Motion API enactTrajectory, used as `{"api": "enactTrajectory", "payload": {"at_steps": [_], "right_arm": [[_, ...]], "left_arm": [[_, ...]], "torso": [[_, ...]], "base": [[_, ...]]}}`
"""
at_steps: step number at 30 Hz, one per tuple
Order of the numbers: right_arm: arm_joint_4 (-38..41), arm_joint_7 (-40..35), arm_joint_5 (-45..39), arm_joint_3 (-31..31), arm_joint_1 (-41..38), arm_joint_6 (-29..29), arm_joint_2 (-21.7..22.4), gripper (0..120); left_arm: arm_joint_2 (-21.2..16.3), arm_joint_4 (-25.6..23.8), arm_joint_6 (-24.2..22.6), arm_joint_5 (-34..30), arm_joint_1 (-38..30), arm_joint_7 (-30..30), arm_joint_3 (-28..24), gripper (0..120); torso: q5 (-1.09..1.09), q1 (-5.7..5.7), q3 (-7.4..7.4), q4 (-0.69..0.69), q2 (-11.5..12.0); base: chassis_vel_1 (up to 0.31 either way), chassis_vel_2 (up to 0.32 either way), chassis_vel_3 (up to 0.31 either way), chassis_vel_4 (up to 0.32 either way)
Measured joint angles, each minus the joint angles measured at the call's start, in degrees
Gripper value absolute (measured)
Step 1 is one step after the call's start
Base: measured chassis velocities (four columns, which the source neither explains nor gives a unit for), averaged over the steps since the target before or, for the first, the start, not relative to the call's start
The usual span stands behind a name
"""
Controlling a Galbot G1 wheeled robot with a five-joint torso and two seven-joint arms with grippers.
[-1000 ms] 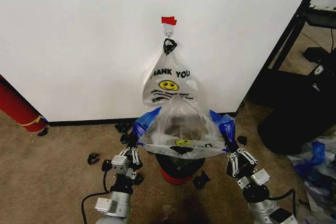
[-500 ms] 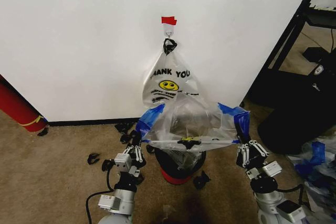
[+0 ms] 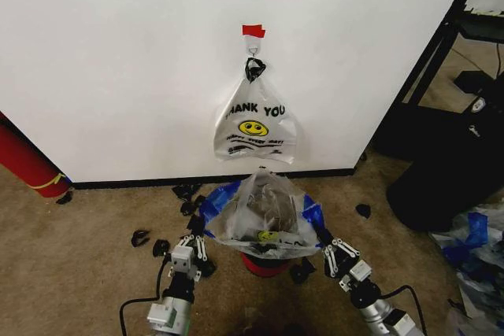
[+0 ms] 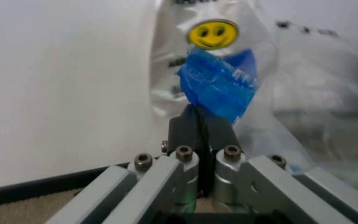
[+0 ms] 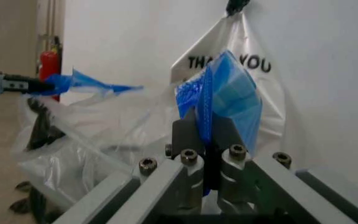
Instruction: Pick up the garbage bag from the wall and place it over the trash bin.
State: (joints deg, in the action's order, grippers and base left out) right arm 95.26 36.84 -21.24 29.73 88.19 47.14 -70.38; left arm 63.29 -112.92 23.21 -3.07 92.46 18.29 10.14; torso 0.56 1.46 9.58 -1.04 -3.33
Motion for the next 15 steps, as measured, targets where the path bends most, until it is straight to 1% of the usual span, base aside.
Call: {"api": "enactTrajectory", "payload": {"at_steps": [1, 2, 4, 5, 8, 11, 13, 15], "right_arm": [[-0.5, 1.8, -1.4, 0.3, 0.2, 0.0, 0.4, 0], [-0.5, 1.8, -1.4, 0.3, 0.2, 0.0, 0.4, 0], [-1.0, 6.2, -4.7, 1.0, 1.1, 0.0, 0.9, 0], [-1.2, 9.6, -6.9, 1.4, 1.8, 0.0, 1.3, 0], [-1.9, 15.1, -9.4, 2.3, 3.5, 0.0, 2.5, 0], [-2.5, 17.3, -10.4, 2.6, 3.8, 0.0, 2.9, 0], [-3.8, 18.4, -10.8, 2.7, 3.6, 0.0, 3.0, 0], [-5.7, 18.2, -11.2, 2.4, 2.1, 0.0, 2.8, 0]], "left_arm": [[-0.6, 0.4, 0.5, 0.9, 0.3, -0.3, -0.2, 0], [-0.6, 0.4, 0.5, 0.9, 0.3, -0.3, -0.2, 0], [-1.6, 0.9, 1.3, 2.7, 0.7, -0.8, -0.5, 0], [-2.4, 1.2, 1.7, 4.1, 0.9, -1.1, -0.6, 0], [-4.2, 2.1, 2.4, 7.6, 0.8, -1.7, -0.3, 0], [-4.9, 2.5, 2.4, 8.8, 0.5, -2.1, -0.2, 0], [-5.2, 3.8, 2.4, 10.1, -0.7, -2.4, -0.2, 0], [-4.7, 5.6, 2.4, 10.9, -2.2, -2.7, -0.4, 0]], "torso": [[0.00, 0.00, 0.00, 0.00, 0.0], [0.00, 0.00, 0.00, 0.00, 0.0], [0.00, 0.00, 0.00, 0.01, 0.0], [0.00, 0.00, 0.00, 0.00, 0.0], [0.01, 0.00, 0.00, 0.00, 0.0], [0.00, 0.00, 0.00, -0.01, 0.0], [0.00, 0.00, 0.00, 0.00, 0.0], [0.01, 0.00, 0.00, -0.01, 0.0]], "base": [[0.000, 0.000, 0.000, 0.000], [0.000, 0.000, 0.000, 0.000], [0.000, 0.000, 0.000, 0.000], [0.000, 0.000, 0.000, 0.000], [0.000, 0.000, 0.000, 0.000], [0.000, 0.000, 0.000, 0.000], [0.000, 0.000, 0.000, 0.000], [0.000, 0.000, 0.000, 0.000]]}}
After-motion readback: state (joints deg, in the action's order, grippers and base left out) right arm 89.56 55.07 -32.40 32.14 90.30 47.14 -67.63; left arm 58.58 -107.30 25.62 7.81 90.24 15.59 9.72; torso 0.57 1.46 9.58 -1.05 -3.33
